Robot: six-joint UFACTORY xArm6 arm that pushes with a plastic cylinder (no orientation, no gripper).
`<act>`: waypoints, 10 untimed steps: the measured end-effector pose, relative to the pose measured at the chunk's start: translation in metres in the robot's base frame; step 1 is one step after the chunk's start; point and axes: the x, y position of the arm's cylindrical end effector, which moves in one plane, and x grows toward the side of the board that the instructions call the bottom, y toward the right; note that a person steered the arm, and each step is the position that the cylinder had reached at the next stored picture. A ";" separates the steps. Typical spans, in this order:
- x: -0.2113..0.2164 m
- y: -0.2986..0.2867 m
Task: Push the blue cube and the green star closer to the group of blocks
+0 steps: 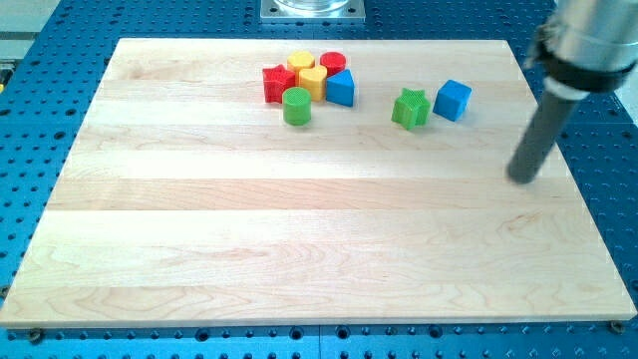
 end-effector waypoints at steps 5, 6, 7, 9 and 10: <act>-0.107 -0.065; -0.107 -0.077; -0.109 -0.078; -0.103 -0.141; -0.099 -0.179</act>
